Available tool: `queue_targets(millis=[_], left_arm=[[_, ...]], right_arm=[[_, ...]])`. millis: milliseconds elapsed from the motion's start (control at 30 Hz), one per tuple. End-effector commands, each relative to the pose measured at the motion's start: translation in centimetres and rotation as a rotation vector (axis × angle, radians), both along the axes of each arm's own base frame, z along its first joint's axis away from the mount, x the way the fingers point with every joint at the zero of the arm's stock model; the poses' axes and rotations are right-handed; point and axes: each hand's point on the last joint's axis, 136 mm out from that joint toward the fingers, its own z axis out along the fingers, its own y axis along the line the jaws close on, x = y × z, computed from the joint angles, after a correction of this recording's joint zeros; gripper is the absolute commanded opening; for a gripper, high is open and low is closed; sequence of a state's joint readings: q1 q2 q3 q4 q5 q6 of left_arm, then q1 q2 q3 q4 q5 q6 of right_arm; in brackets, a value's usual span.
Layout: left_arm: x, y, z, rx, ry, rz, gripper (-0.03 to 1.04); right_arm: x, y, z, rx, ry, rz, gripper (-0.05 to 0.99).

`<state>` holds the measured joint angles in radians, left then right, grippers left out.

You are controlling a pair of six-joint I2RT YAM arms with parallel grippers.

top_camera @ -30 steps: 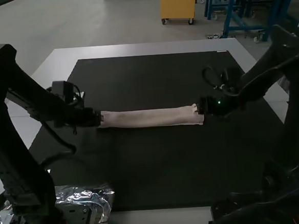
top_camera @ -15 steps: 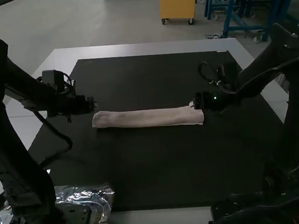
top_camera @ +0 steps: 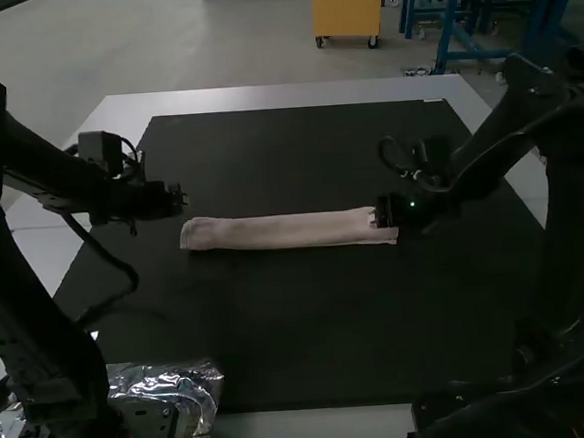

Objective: Fold the towel.

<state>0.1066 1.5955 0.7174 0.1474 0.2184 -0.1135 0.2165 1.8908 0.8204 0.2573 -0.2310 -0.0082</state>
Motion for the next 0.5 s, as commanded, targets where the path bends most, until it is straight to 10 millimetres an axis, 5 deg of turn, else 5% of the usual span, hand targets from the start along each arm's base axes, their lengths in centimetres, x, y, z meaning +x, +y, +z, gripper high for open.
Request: queue_targets(millis=[0, 33, 200, 467], left_arm=[[0.7, 0.2, 1.7, -0.005, -0.044, -0.003, 0.97], [0.6, 0.2, 1.6, -0.005, -0.041, -0.003, 0.97], [0.6, 0.2, 1.7, -0.003, -0.046, -0.004, 0.97], [1.2, 0.1, 2.3, 0.000, -0.068, -0.003, 0.97]], right_arm=[[-2.1, 1.8, -1.6, 0.056, 0.068, 0.070, 0.19], [-2.8, 2.6, -1.4, 0.112, 0.080, 0.112, -0.04], [-2.8, 1.0, -0.6, 0.120, 0.066, 0.075, -0.03], [-0.2, -7.6, 5.3, 0.098, -0.085, -0.099, -0.03]])
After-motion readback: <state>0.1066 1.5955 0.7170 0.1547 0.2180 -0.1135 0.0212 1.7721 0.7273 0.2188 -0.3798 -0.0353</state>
